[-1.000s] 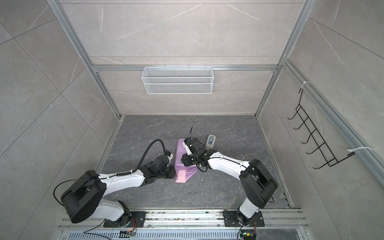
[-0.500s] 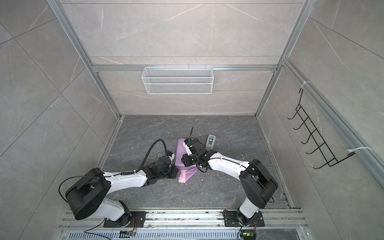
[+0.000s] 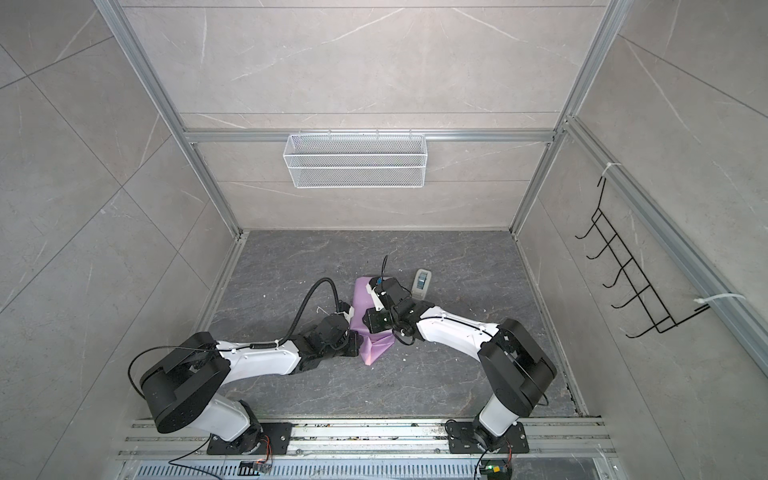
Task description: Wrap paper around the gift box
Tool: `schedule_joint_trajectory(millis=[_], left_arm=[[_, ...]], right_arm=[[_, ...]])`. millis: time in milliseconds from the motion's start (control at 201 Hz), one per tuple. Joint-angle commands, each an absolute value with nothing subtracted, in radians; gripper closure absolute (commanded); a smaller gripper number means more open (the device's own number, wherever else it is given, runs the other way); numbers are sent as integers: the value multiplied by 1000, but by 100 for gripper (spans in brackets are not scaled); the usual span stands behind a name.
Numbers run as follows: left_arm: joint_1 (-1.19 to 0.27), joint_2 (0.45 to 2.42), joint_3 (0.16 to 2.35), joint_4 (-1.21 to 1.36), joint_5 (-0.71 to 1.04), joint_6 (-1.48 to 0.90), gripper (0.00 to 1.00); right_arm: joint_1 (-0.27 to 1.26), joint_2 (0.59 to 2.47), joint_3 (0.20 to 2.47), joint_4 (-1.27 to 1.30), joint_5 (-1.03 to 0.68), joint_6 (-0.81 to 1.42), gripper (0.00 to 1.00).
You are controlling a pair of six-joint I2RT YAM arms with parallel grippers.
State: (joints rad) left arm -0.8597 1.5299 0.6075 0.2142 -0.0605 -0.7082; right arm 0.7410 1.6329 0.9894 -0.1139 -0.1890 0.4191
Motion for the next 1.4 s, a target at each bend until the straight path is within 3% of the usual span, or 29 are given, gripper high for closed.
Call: schedule_joint_trajectory(millis=[0, 941, 1399], left_arm=[[-861, 1526, 621, 290, -107, -729, 81], [-878, 1591, 603, 388, -135, -778, 73], [-931, 1588, 601, 436, -145, -796, 80]], right_arm=[[744, 1647, 953, -163, -186, 435, 69], [744, 1643, 951, -168, -182, 432, 71], [744, 1640, 948, -167, -182, 435, 72]])
